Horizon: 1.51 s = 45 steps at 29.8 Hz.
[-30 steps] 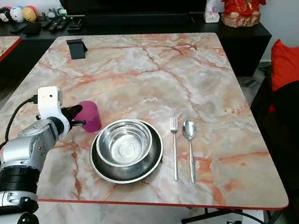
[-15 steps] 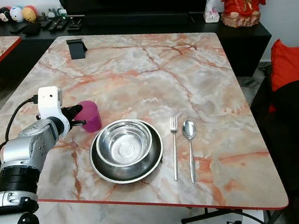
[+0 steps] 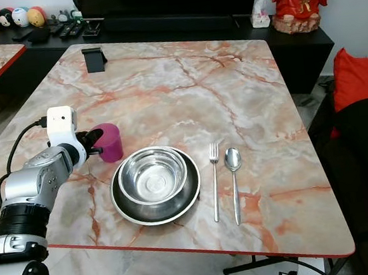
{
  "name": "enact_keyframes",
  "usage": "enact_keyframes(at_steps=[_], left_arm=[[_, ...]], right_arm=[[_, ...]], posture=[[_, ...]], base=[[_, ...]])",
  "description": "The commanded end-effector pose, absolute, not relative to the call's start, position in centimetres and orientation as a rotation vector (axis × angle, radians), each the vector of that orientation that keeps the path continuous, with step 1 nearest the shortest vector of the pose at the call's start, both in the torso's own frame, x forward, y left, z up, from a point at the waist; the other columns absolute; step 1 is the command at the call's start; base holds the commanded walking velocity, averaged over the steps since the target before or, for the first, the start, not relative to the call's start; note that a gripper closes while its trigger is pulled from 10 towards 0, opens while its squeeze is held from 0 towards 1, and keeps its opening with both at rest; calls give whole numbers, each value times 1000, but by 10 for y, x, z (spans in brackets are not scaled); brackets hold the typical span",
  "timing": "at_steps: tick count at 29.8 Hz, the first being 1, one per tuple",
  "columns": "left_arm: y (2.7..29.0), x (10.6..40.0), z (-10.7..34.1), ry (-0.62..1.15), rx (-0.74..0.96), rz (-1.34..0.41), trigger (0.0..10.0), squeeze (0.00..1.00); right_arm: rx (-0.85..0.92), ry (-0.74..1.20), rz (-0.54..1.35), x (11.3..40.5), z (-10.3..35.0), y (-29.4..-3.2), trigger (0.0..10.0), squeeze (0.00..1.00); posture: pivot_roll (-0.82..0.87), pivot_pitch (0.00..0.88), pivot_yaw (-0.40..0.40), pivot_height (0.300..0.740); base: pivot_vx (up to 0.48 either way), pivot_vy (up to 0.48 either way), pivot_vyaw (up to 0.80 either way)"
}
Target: Setting the table
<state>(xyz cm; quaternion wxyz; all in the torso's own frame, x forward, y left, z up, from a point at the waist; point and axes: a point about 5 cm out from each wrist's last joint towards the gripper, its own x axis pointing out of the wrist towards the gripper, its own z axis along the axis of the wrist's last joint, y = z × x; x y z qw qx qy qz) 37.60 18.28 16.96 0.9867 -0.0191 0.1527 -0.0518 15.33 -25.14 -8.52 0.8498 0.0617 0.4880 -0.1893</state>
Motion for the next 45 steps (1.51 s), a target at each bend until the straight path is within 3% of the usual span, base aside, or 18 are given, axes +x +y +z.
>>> enact_keyframes(at_steps=[1, 4, 6, 7, 8, 9, 19, 25, 29, 35, 45], left_arm=[[180, 377, 174, 285, -35, -107, 10000, 694], [179, 378, 178, 249, -48, -103, 10000, 737], [178, 380, 185, 200, -75, -102, 10000, 678], [177, 380, 188, 181, -83, -106, 10000, 506], [177, 380, 189, 173, -83, -109, 10000, 506], [176, 380, 191, 165, -84, -111, 10000, 0], [183, 376, 227, -120, -168, -93, 10000, 0], [169, 360, 235, -337, 94, -121, 10000, 0], [159, 350, 232, -414, 142, -161, 10000, 0], [157, 336, 219, -445, 172, -148, 10000, 0], [175, 327, 210, -454, 152, -39, 10000, 0]], right_arm=[[118, 1031, -406, 153, -84, -256, 10000, 0], [117, 1031, -406, 153, -84, -256, 10000, 0], [116, 1031, -406, 153, -84, -256, 10000, 0], [116, 1031, -405, 153, -84, -256, 10000, 0], [116, 1031, -405, 153, -84, -256, 10000, 0], [116, 1031, -405, 153, -84, -256, 10000, 0], [116, 1030, -405, 153, -84, -256, 10000, 0], [123, 1024, -412, 153, -84, -256, 10000, 0], [124, 1022, -417, 153, -84, -256, 10000, 0], [127, 1015, -425, 153, -84, -256, 10000, 0], [137, 1006, -436, 153, -85, -251, 10000, 0]], posture=[[-8, 0, -68, 740], [-8, 0, -69, 740], [-7, 0, -70, 740], [-7, 0, -70, 740], [-7, 0, -70, 740], [-7, 0, -70, 740], [-6, 0, -70, 740], [-6, 0, -65, 740], [-8, 0, -63, 740], [-8, 0, -57, 740], [-15, 0, -27, 740]], base=[[0, 0, 0], [0, 0, 0], [0, 0, 0], [0, 0, 0], [0, 0, 0], [0, 0, 0], [0, 0, 0], [0, 0, 0], [0, 0, 0], [0, 0, 0], [0, 0, 0]])
